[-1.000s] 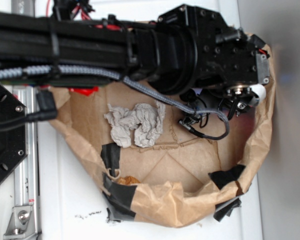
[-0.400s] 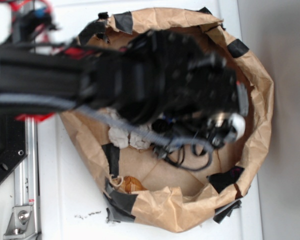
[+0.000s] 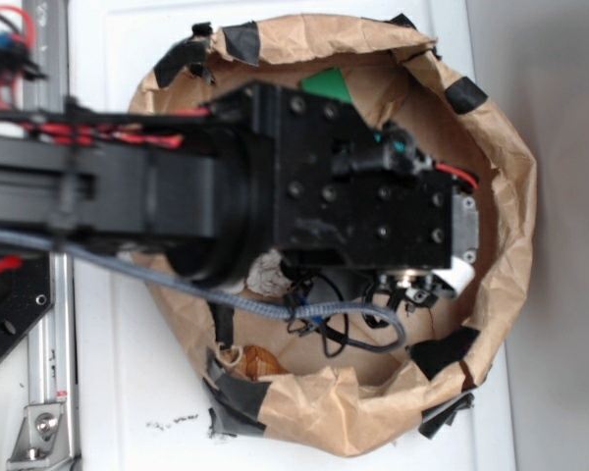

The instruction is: Grab the blue sponge.

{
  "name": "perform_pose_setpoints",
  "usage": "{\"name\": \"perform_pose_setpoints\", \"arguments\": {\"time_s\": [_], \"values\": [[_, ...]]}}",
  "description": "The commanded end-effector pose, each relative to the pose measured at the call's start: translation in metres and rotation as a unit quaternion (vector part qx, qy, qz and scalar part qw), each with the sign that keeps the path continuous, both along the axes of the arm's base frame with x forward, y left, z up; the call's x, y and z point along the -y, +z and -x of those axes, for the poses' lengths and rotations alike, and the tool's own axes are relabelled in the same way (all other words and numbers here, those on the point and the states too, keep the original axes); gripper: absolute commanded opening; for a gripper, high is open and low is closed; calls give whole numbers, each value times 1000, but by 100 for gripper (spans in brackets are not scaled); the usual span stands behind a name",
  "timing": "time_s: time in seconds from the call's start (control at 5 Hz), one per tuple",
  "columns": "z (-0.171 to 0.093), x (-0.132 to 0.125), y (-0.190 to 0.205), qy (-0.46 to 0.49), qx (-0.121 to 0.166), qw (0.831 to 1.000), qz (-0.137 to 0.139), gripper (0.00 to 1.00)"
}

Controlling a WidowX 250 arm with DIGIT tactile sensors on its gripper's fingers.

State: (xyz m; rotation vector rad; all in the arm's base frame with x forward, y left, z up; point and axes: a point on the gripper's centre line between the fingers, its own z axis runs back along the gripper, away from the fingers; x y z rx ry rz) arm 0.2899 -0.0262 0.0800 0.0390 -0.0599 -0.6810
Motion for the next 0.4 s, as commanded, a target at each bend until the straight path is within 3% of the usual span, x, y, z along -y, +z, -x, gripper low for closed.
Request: {"name": "perform_pose_setpoints", "arguments": {"time_s": [0.0, 0.2], "values": [[1, -36, 84, 249, -3, 968, 27, 0], [6, -36, 85, 271, -9, 962, 28, 0]]}}
